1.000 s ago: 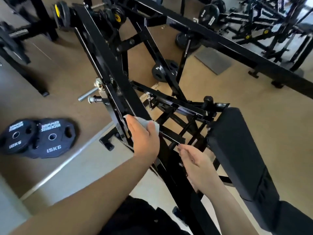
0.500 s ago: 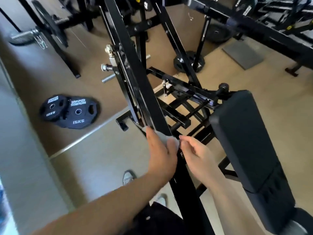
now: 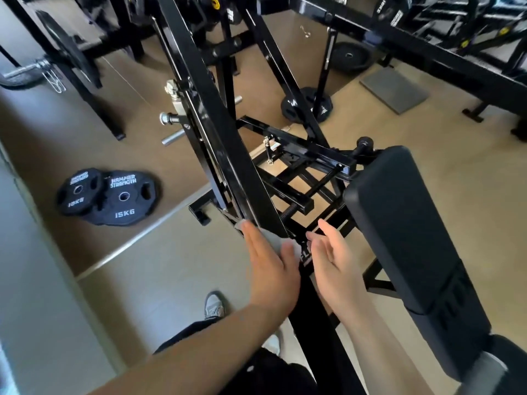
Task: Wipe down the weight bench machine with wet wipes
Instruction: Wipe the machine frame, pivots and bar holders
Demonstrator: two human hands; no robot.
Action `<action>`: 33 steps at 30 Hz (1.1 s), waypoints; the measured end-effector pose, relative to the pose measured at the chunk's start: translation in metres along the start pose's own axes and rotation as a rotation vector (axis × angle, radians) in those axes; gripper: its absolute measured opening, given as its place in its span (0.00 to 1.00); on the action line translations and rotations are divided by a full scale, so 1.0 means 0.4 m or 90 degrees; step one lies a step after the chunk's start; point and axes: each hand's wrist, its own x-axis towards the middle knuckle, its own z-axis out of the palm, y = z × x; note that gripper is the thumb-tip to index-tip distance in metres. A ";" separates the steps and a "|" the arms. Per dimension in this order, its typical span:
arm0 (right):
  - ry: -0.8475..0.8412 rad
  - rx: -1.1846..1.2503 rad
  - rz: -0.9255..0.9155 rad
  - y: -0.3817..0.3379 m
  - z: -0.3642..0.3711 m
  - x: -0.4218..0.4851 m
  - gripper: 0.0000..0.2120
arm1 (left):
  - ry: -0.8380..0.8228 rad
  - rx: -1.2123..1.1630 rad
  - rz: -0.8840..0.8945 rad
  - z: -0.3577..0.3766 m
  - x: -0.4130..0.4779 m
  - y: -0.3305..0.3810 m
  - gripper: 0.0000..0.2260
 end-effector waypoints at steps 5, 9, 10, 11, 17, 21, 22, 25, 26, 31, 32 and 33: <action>0.008 0.014 -0.015 -0.045 0.014 0.039 0.22 | 0.006 0.291 0.205 -0.082 0.228 0.049 0.27; -0.001 0.017 -0.016 -0.098 0.050 0.104 0.22 | -0.065 0.479 0.266 -0.142 0.265 0.057 0.30; -0.003 0.014 -0.022 -0.118 0.064 0.125 0.21 | -0.088 0.500 0.283 -0.160 0.284 0.061 0.30; -0.005 0.012 -0.030 -0.140 0.080 0.149 0.21 | -0.113 0.526 0.306 -0.181 0.312 0.070 0.30; 0.019 0.018 -0.090 -0.280 0.184 0.296 0.21 | -0.179 0.686 0.372 -0.300 0.568 0.150 0.31; 0.032 0.039 -0.078 -0.348 0.238 0.359 0.17 | -0.300 0.647 0.382 -0.340 0.621 0.179 0.33; 0.030 0.049 -0.078 -0.363 0.254 0.371 0.15 | -0.329 0.639 0.397 -0.352 0.638 0.183 0.33; 0.060 0.083 -0.098 -0.400 0.301 0.407 0.17 | -0.370 0.637 0.433 -0.387 0.728 0.208 0.27; 0.069 0.082 -0.111 -0.412 0.314 0.416 0.18 | -0.362 0.646 0.435 -0.396 0.758 0.219 0.27; -0.003 0.102 -0.223 -0.468 0.332 0.471 0.18 | -0.376 0.400 0.330 -0.420 0.828 0.235 0.25; -0.011 0.103 -0.245 -0.479 0.332 0.486 0.18 | -0.383 0.292 0.265 -0.435 0.830 0.242 0.25; -0.010 0.091 -0.261 -0.490 0.331 0.505 0.19 | -0.385 0.193 0.188 -0.450 0.837 0.252 0.26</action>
